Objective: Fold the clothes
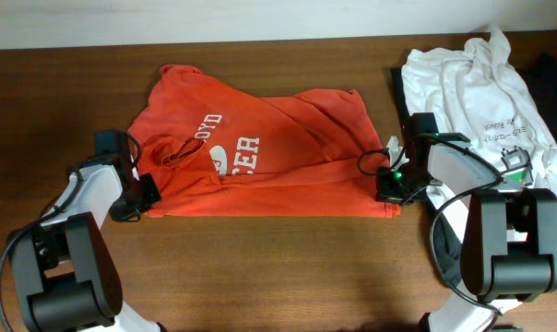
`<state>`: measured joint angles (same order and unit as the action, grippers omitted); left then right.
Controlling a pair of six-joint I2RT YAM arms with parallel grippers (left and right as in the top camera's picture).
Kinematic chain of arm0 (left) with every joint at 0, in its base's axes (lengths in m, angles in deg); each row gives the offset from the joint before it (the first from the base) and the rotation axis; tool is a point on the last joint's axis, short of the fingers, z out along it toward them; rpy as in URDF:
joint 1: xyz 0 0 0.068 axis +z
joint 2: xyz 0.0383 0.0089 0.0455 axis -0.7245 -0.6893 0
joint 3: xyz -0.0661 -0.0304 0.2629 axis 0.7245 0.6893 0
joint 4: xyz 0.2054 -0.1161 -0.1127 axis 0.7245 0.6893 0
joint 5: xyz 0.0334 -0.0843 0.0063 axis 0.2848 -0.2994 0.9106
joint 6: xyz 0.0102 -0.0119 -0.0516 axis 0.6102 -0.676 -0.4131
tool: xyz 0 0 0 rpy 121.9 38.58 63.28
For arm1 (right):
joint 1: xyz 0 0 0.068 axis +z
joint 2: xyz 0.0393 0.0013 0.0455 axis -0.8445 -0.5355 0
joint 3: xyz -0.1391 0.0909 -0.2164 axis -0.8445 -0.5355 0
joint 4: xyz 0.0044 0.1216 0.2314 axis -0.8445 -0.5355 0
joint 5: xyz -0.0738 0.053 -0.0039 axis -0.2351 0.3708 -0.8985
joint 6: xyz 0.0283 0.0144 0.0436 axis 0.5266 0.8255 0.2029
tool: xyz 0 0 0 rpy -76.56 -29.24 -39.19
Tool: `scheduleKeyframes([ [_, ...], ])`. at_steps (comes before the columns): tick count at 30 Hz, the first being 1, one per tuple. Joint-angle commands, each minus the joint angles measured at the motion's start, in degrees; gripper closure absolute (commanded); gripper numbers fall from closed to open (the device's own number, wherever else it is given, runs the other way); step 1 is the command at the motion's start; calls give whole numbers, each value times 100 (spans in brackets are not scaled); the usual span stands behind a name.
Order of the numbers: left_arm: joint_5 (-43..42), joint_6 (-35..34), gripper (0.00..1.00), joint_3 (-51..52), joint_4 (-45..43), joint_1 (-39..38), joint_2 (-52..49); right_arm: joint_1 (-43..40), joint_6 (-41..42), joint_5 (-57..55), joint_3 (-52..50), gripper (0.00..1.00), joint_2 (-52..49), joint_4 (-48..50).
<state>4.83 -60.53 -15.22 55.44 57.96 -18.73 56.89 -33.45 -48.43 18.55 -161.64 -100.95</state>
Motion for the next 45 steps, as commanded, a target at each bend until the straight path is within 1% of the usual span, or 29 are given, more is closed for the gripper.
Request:
scheduleKeyframes([
  [1, 452, -15, 100, 138, 125, 87, -52, 35, 282, -468, -85, 81, 26, -234],
  [4, 452, -17, 100, 138, 492, 219, -52, 35, 372, -533, -85, 82, 26, -564],
  [5, 490, -85, 100, 138, 737, 267, -52, 35, 372, -529, -85, 82, 26, -713],
  [7, 787, -573, 100, 138, 1303, 367, -52, 35, 372, -531, -85, 82, 26, -1088],
  [9, 835, -820, 100, 138, 1698, 472, -52, 35, 372, -531, -85, 82, 26, -1469],
  [13, 813, -1093, 100, 133, 1821, 597, -50, 35, 369, -503, -83, 82, 28, -1779],
  [15, 811, -1084, 100, 52, 1864, 588, -39, 35, 369, -505, 11, 82, 59, -1893],
  [16, 811, -1084, 92, -39, 1939, 584, -13, 35, 369, -505, 111, 82, 94, -1976],
  [17, 813, -1082, 83, -157, 2024, 584, 39, 35, 369, -505, 258, 82, 133, -2072],
  [18, 817, -1082, 62, -297, 2116, 584, 118, 35, 369, -503, 535, 82, 216, -2188],
  [19, 815, -1082, 45, -463, 2201, 584, 221, 35, 367, -503, 933, 81, 313, -2310],
  [20, 815, -1082, 35, -673, 2282, 584, 363, 35, 363, -498, 1351, 78, 378, -2380],
  [21, 815, -1082, 25, -813, 2334, 584, 459, 35, 297, -428, 1692, 67, 402, -2391],
  [22, 813, -1082, 17, -957, 2393, 584, 566, 37, 188, -306, 2039, 41, 402, -2374],
  [23, 809, -1082, 14, -1113, 2463, 584, 678, 39, 50, -186, 2409, 27, 391, -2288],
  [24, 767, -1034, 13, -1252, 2509, 584, 782, 50, -37, -133, 2686, 25, 378, -2162],
  [26, 400, -649, 13, -1526, 2470, 584, 960, 76, -149, -92, 3091, 25, 358, -1797],
  [28, -345, 42, 13, -1818, 2114, 546, 1043, 160, -149, -96, 3198, 23, 348, -1097],
  [29, -579, 286, 13, -1917, 1930, 509, 1040, 195, -149, -96, 3195, 21, 323, -822],
  [30, -817, 638, 1, -1996, 1556, 417, 1036, 251, -146, -92, 3195, 21, 247, -413],
  [31, -966, 815, 1, -2013, 1226, 332, 1036, 310, -149, -94, 3195, 21, 160, -98],
  [34, -1010, 1047, 1, -2020, 378, 37, 876, 459, -129, -94, 3195, 20, -240, 577],
  [36, -1010, 1152, 1, -2116, 103, -76, 649, 525, -129, -90, 3198, 20, -470, 756],
  [40, -1012, 1279, 1, -2830, 63, -186, -208, 643, -125, -72, 3202, 20, -1008, 1003],
  [41, -1010, 1287, 1, -3163, 66, -201, -542, 678, -122, -70, 3204, 20, -1147, 1036],
  [45, -968, 1735, 1, -4275, 114, -330, -1572, 721, -103, -48, 3209, 20, -1384, 1270],
])
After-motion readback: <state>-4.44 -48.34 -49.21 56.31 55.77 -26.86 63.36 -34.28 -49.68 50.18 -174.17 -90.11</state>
